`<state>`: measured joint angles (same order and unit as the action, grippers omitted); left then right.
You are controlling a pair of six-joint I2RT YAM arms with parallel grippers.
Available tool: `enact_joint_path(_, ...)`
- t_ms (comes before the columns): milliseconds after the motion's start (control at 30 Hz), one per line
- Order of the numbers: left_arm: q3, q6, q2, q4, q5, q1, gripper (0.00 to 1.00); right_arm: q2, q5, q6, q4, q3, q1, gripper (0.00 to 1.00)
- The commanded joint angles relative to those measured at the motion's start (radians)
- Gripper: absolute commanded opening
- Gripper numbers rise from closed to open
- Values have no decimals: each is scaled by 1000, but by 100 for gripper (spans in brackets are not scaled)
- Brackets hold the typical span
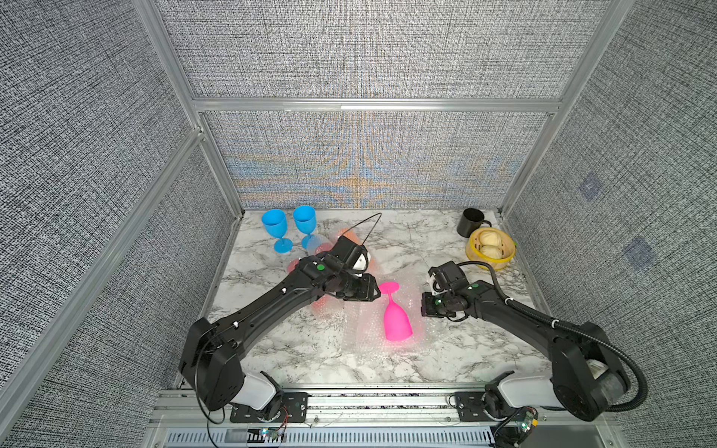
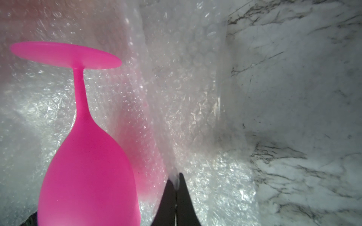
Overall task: Unpack wine glasses from bubble wrap
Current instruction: Unwrap the bubble wrap.
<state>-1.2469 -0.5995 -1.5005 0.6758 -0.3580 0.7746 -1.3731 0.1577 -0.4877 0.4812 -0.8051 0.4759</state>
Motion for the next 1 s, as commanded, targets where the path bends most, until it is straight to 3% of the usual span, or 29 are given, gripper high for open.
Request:
enact_joint_path(0, -8, 24, -56, -42, -21, 29, 50, 9, -10, 12, 38, -22, 1, 21)
enact_joint_path(167, -31, 107, -144, 6, 78, 51, 50, 31, -33, 39, 124, -92, -5, 49)
enact_joint_path(267, -55, 109, -175, 46, 135, 50, 48, 71, -57, 83, 200, -163, -8, 57)
enact_joint_path(400, -54, 96, -179, 36, 137, 49, 44, 161, 29, 160, 247, -221, 13, 59)
enact_joint_path(500, -62, 91, -173, 39, 147, 46, 44, 252, 27, 227, 192, -118, 99, 58)
enact_joint_path(633, -80, 89, -193, 52, 145, 32, 44, 472, -126, 452, -43, 115, 322, 57)
enact_joint_path(733, -109, 94, -215, 48, 129, 24, 44, 575, -209, 500, -175, 221, 384, 57)
enact_joint_path(833, -173, 182, -234, 62, 151, 24, 44, 566, -222, 495, -188, 235, 385, 57)
enact_joint_path(967, -245, 445, -260, 58, 139, 30, 45, 505, -189, 487, -172, 213, 385, 56)
